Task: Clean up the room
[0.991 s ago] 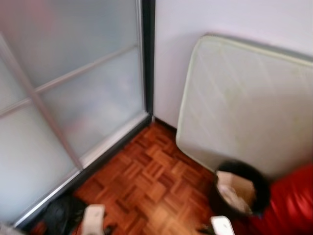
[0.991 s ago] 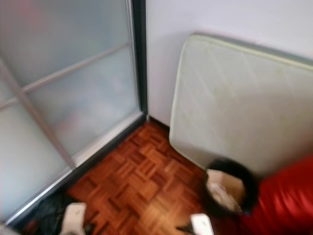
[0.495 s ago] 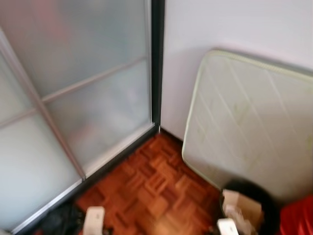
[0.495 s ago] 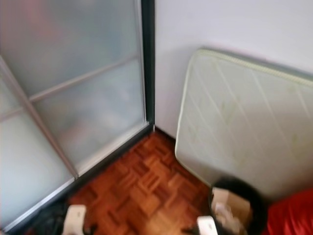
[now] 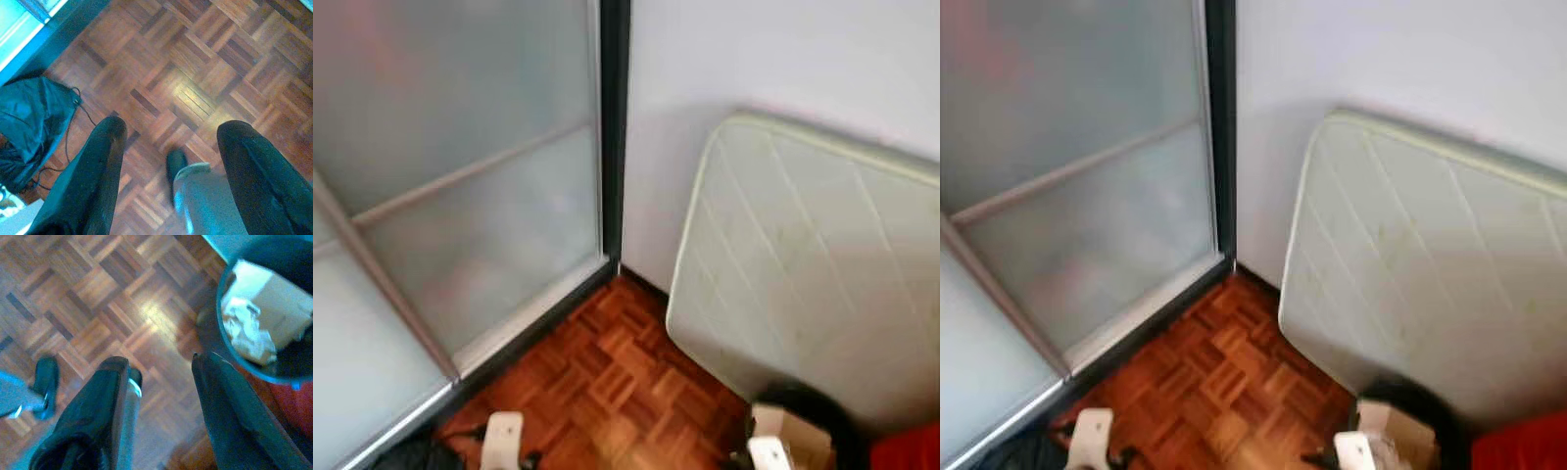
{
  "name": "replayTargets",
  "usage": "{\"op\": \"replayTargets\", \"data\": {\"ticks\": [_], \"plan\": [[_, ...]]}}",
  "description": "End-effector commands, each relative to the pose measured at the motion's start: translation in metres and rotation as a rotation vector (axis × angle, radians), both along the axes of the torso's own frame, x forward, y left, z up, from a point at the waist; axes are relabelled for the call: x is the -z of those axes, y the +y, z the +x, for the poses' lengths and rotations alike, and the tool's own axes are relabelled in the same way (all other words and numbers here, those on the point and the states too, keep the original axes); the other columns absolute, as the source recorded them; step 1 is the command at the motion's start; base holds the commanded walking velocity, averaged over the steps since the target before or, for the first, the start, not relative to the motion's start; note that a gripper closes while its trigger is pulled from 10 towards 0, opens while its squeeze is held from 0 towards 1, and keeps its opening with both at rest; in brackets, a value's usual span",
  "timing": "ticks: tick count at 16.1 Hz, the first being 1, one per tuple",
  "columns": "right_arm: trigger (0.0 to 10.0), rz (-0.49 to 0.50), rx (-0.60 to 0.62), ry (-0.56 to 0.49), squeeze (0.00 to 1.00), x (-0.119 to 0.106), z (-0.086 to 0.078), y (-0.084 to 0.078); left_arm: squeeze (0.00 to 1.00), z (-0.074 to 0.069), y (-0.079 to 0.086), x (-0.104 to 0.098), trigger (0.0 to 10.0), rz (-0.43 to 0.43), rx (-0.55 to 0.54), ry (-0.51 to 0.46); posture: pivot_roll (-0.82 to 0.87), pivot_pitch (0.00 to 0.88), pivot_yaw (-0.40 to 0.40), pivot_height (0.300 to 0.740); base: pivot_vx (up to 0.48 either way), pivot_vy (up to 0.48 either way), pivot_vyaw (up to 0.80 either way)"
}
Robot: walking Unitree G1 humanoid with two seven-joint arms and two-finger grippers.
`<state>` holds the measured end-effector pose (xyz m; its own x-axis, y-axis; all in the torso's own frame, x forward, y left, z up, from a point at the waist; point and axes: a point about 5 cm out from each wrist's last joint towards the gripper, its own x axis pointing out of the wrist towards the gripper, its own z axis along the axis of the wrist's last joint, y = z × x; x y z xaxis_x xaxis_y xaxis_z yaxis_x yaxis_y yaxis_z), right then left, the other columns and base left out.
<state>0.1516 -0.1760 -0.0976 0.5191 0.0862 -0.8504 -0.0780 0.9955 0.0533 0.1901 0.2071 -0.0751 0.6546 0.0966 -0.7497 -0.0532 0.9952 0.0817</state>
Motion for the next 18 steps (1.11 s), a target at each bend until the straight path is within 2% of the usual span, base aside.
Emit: {"op": "replayTargets", "data": {"ticks": [1, 18], "plan": [[10.0, 0.011, -0.021, -0.002, 0.00, 0.0003, 0.0006, 0.0068, 0.00, -0.0055, 0.0055, 0.0019, 10.0, 0.010, -0.012, 0.017, 0.00, 0.041, -0.048, 0.740, 0.304, 0.000, 0.00], [10.0, 0.006, -0.020, 0.000, 0.00, 0.0004, 0.0003, 0.0065, 0.00, -0.0058, 0.0060, 0.0022, 10.0, 0.010, -0.012, 0.024, 0.00, 0.042, -0.049, 0.740, 0.300, 0.000, 0.00]]}}
